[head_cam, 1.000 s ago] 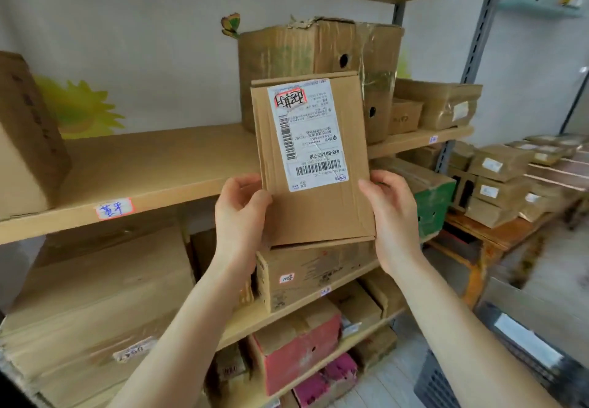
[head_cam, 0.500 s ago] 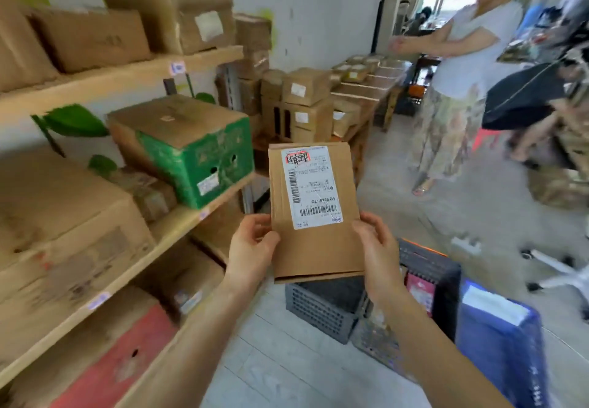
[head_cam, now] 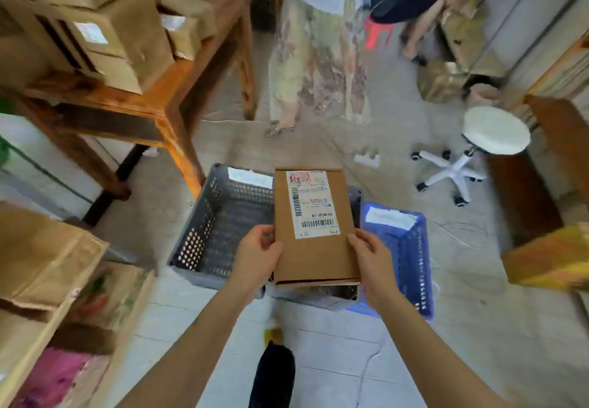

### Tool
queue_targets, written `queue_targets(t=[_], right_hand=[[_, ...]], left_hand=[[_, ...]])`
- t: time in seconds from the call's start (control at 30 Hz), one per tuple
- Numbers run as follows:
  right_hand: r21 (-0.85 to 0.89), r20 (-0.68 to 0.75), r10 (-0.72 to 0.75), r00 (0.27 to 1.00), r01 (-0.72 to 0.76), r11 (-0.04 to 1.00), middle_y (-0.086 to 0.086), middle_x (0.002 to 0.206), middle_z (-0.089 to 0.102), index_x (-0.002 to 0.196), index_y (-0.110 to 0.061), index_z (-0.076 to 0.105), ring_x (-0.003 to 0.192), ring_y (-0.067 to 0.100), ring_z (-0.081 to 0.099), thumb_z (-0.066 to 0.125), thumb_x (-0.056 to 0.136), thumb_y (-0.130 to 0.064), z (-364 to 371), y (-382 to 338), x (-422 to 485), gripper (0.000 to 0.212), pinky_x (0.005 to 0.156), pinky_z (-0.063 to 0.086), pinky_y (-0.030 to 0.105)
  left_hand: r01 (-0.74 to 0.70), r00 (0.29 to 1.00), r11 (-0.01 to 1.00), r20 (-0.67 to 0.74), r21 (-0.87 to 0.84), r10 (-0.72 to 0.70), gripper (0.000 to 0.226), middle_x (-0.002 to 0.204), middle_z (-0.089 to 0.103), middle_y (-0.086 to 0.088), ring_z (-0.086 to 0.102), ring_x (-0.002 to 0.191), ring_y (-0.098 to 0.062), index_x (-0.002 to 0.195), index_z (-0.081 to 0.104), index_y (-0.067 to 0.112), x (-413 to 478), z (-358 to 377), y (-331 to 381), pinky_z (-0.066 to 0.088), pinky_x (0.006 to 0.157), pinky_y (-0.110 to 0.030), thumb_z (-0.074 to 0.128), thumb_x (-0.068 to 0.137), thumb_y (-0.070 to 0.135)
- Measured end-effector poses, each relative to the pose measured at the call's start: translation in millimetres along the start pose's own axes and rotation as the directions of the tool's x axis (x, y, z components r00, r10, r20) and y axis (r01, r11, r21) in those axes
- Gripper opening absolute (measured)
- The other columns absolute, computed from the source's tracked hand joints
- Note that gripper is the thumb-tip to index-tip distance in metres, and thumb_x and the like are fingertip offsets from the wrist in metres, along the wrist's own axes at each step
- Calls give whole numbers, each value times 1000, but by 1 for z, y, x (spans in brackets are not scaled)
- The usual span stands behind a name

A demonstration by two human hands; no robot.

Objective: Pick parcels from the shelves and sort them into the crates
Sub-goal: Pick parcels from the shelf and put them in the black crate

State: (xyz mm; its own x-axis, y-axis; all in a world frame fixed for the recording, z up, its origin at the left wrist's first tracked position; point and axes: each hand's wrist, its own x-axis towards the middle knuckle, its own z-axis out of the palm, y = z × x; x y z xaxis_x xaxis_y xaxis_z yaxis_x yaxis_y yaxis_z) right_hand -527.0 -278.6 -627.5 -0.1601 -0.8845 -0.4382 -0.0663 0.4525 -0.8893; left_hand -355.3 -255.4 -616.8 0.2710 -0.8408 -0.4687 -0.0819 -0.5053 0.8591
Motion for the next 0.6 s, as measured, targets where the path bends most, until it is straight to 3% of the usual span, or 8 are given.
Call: queue_targets(t=[0.17, 0.27, 0.33, 0.43, 0.6], right_hand=[[-147, 0, 176, 984, -174, 974, -4, 97, 56, 121, -10, 54, 85, 8, 52, 48, 96, -21, -2, 53, 102, 28, 73, 41, 23], [-229, -42, 274, 961, -276, 933, 5, 103, 59, 119, -6, 57, 87, 14, 52, 49, 94, -18, 7, 98, 163, 29, 66, 42, 21], [-290, -54, 331, 942, -332, 898, 6, 97, 61, 114, -5, 61, 82, 14, 53, 49, 93, -15, 15, 131, 200, 27, 62, 42, 21], [-356, -59, 406, 912, -399, 845, 7, 91, 63, 109, -5, 64, 84, 19, 57, 49, 92, -15, 28, 184, 255, 24, 74, 45, 30], [-462, -19, 472, 881, -427, 777, 10, 109, 66, 106, -6, 65, 99, 26, 60, 48, 93, -15, 57, 291, 340, 23, 92, 49, 42]], left_hand=[[118, 990, 989, 66, 87, -123, 12, 97, 59, 0, 54, 74, -4, 99, 52, 17, 98, 53, -39, 44, 59, -14, 48, 94, 7], [188, 975, 954, 75, 234, -211, 11, 104, 66, -7, 62, 87, -20, 99, 56, 14, 160, 78, -79, 54, 75, -37, 46, 95, 13], [241, 959, 913, 64, 329, -277, 20, 109, 66, -12, 61, 95, -26, 108, 60, 8, 198, 94, -109, 52, 81, -39, 45, 95, 13], [266, 948, 862, 46, 431, -316, 24, 110, 65, -14, 60, 92, -26, 112, 60, 5, 256, 117, -161, 51, 76, -35, 42, 96, 10], [274, 947, 722, -47, 636, -318, 25, 105, 64, -16, 51, 75, -22, 105, 62, 1, 342, 153, -263, 37, 53, -22, 39, 95, 6]])
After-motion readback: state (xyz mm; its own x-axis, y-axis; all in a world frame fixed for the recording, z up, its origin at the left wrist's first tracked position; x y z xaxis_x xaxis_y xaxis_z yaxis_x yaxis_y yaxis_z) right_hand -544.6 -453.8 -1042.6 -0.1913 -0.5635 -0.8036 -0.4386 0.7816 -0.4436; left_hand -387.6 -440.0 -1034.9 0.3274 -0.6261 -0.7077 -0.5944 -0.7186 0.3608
